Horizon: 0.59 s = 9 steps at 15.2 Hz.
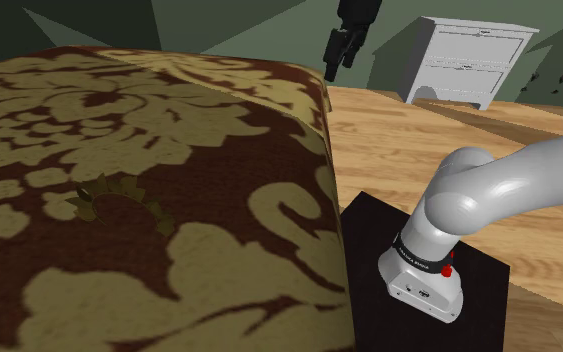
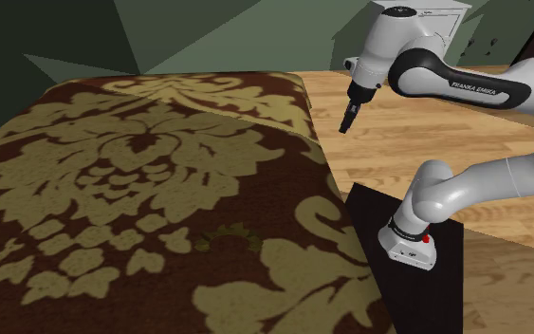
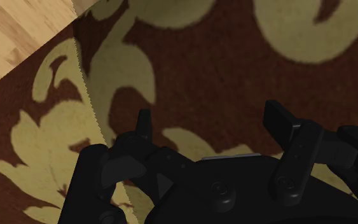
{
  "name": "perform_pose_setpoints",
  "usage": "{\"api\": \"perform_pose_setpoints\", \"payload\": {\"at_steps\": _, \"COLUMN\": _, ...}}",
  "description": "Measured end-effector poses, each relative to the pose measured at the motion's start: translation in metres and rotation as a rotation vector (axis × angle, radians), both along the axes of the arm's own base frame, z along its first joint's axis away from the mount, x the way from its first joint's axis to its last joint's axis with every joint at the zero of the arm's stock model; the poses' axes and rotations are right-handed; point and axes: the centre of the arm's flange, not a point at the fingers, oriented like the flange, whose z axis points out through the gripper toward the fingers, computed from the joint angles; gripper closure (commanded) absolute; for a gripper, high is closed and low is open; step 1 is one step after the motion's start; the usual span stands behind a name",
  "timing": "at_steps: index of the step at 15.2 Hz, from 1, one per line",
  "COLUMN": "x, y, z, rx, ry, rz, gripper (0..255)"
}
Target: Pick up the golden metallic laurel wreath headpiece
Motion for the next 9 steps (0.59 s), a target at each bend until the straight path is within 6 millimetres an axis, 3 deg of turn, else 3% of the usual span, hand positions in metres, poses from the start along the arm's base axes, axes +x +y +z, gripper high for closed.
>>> {"api": "perform_pose_setpoints", "payload": {"at_steps": 3, "x": 0.002, "y": 0.012, "z": -0.004, "rx": 0.009, "ry": -0.003, "rz": -0.003, "gripper": 0}}
{"api": "perform_pose_setpoints", "payload": {"at_steps": 9, "x": 0.012, "y": 0.076, "z": -0.038, "rx": 0.052, "ry": -0.014, "rz": -0.021, "gripper": 0}}
